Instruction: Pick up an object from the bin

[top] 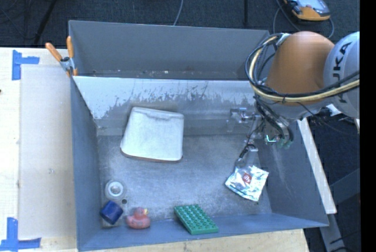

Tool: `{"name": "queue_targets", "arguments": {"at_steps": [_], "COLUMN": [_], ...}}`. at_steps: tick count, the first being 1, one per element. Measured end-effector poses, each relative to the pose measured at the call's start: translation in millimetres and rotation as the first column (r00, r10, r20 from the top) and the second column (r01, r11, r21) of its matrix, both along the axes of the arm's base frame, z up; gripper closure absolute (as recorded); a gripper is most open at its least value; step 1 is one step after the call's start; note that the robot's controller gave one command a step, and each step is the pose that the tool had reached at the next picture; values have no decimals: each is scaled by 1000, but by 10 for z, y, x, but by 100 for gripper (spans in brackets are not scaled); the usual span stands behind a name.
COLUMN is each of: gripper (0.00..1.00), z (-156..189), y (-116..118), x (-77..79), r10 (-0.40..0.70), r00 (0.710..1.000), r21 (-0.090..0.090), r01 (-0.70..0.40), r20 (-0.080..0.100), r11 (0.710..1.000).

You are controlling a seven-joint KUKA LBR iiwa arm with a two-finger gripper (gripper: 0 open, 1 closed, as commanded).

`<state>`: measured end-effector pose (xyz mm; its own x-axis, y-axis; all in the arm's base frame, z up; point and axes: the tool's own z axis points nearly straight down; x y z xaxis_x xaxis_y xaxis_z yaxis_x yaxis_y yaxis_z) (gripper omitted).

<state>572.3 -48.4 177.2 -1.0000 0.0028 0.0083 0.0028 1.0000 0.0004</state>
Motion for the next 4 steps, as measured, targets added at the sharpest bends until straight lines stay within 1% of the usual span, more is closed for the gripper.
{"name": "queue_targets", "arguments": {"at_steps": [1, 2, 3, 4], "gripper": [0, 0, 100, 100], "z": [-492, -1086, -1068, 183], "y": [-527, -724, -724, -833], "x": [-167, -468, -454, -311], "r10": [194, 471, 473, 674], "r00": [981, 882, 881, 738], "r21": [0, 2, -1, -6], "r01": [-194, -471, -473, -674], "r20": [4, 7, 10, 13], "r11": [981, 882, 881, 739]}}
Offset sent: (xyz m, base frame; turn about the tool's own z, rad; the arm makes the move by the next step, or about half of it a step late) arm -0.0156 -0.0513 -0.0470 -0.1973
